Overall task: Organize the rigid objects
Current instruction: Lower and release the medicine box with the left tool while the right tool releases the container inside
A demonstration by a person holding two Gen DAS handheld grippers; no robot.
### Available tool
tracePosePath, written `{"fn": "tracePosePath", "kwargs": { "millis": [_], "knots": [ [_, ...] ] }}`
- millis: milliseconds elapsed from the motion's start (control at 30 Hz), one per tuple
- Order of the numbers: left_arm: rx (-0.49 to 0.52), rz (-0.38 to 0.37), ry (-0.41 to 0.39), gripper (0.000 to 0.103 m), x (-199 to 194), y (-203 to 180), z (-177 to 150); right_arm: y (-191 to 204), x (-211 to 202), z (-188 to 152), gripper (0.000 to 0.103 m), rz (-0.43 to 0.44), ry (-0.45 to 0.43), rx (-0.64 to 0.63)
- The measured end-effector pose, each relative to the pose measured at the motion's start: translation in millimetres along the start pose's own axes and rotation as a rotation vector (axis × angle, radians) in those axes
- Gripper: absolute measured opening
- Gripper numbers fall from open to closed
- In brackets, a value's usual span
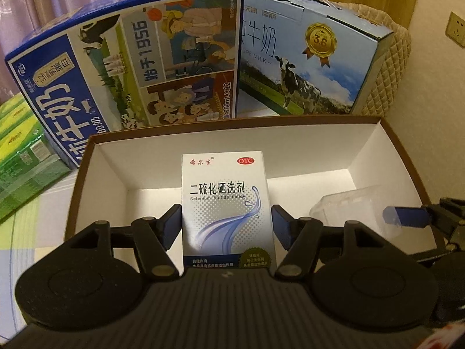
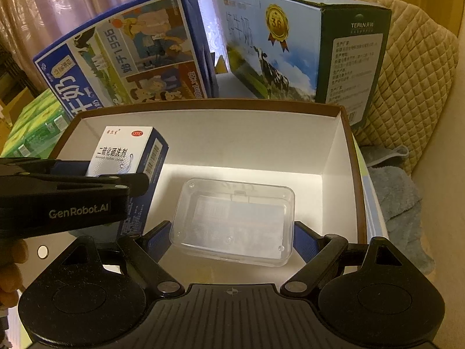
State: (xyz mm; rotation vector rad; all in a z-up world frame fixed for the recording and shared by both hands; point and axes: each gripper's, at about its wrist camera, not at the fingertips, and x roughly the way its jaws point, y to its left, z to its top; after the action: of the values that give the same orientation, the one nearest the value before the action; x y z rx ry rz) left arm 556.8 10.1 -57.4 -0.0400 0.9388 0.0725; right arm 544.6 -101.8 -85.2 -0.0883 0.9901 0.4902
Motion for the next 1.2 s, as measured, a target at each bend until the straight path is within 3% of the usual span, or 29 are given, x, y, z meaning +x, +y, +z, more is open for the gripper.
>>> {"fn": "tracePosePath", "kwargs": {
  "millis": [133, 633, 1200],
  "knots": [
    [0.012, 0.011, 0.010, 0.068, 5, -1, 1, -2, 3, 2, 0.084, 0.001, 0.000, 0.001],
    [-0.051, 0.025, 0.008, 0.067, -11, 21, -8, 3, 10, 1, 0.089, -0.001, -0.051, -0.018],
    [-0.069, 0.057, -0.004, 0.067, -45, 21, -26, 7, -23, -16, 0.090, 0.033, -0.051, -0.020]
  ]
}}
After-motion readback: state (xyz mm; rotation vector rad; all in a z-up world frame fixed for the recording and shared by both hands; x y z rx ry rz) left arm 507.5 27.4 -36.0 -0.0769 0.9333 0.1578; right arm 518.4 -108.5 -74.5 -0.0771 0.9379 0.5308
